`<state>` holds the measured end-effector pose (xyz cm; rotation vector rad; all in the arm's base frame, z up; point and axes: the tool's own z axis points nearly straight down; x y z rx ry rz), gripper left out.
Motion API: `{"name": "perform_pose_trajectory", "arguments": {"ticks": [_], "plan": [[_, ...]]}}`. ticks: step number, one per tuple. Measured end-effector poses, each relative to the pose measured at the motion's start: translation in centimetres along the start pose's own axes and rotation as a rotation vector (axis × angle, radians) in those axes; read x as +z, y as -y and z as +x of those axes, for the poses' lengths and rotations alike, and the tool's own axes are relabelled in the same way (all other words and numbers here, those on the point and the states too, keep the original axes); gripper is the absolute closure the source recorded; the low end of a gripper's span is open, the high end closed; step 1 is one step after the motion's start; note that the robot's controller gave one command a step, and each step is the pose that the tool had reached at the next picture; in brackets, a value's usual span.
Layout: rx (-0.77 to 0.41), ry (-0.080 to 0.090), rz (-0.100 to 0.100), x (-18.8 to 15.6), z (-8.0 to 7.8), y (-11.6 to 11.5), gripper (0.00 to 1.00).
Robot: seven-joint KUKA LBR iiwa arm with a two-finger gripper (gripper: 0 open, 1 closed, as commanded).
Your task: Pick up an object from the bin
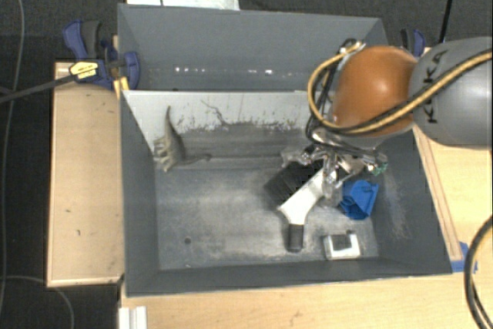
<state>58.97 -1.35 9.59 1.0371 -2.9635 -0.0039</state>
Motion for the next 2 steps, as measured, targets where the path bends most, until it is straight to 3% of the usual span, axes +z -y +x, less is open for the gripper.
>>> {"name": "perform_pose_trajectory", "arguments": {"ticks": [2], "plan": [[0.004,-0.001,-0.001,-3.4,0.0,-0.1,1.0]]}}
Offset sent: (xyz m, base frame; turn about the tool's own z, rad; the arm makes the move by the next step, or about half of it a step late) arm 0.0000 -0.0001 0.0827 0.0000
